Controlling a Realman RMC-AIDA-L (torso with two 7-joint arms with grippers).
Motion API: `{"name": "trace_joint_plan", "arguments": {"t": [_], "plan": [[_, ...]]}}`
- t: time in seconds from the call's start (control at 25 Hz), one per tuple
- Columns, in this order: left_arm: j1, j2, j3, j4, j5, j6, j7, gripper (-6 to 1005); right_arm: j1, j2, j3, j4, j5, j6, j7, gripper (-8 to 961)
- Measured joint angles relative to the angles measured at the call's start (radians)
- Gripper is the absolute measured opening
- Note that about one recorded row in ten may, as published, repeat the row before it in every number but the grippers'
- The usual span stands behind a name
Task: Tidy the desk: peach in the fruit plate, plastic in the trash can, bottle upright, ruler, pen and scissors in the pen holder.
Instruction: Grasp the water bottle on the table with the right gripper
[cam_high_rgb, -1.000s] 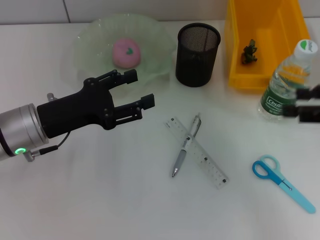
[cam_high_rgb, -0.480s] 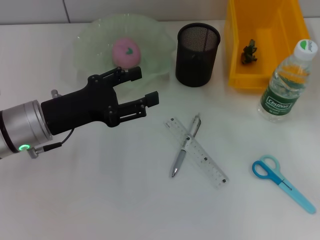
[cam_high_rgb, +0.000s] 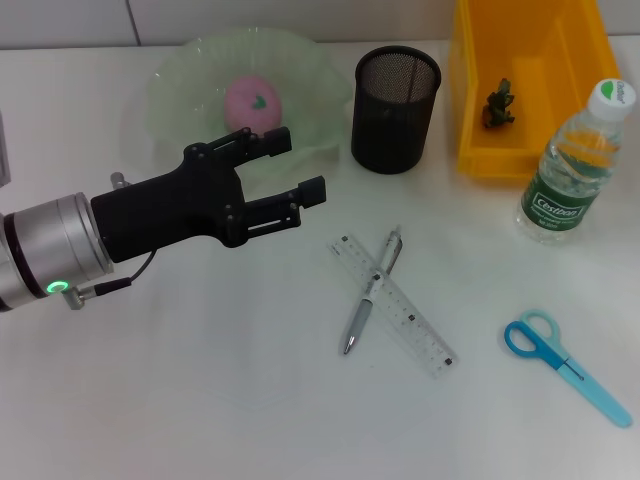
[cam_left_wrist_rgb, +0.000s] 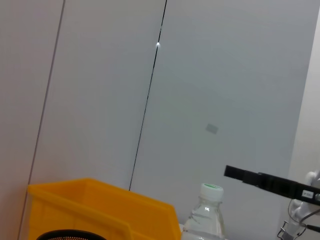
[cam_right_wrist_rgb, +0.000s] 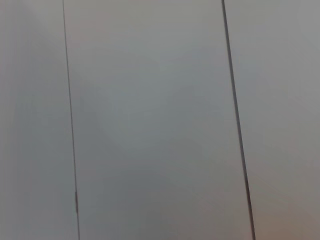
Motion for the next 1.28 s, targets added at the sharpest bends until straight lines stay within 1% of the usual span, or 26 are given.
{"name": "trace_joint_plan", "arguments": {"t": [0.08, 0.2, 0.28, 0.32, 0.36, 0.48, 0.88, 1.08, 1.28], "plan": [[0.0, 0.0, 0.0, -0.001, 0.0, -0.001, 0.0, 736, 0.036, 0.0, 0.0, 0.053, -0.004, 0.046, -0.031, 813], [0.0, 0.0, 0.0, -0.001, 0.0, -0.001, 0.0, 735, 0.057, 0.0, -0.001, 0.083, -0.01, 0.073, -0.054, 812], [0.002, 0.0, 0.001, -0.001, -0.001, -0.001, -0.002, 735, 0.081, 0.001, -0.031, 0.107, -0.034, 0.108, -0.084, 811], [0.002, 0.0, 0.001, -0.001, -0.001, -0.001, -0.002, 735, 0.081, 0.001, -0.031, 0.107, -0.034, 0.108, -0.084, 811], [0.003, 0.0, 0.001, -0.001, -0.001, -0.001, -0.003, 735, 0.088, 0.001, -0.06, 0.116, -0.038, 0.127, -0.088, 810], [0.011, 0.0, 0.0, -0.002, -0.001, 0.002, -0.003, 734, 0.098, 0.001, -0.087, 0.125, -0.038, 0.146, -0.089, 809], [0.016, 0.0, 0.0, -0.018, -0.002, 0.011, 0.002, 733, 0.125, 0.003, -0.092, 0.156, -0.046, 0.162, -0.095, 805], [0.024, 0.0, 0.0, -0.018, -0.002, 0.013, 0.003, 732, 0.121, 0.004, -0.092, 0.157, -0.045, 0.16, -0.098, 643], [0.035, 0.0, 0.0, -0.018, -0.018, 0.022, 0.003, 732, 0.117, 0.006, -0.088, 0.159, -0.041, 0.146, -0.098, 441]]}}
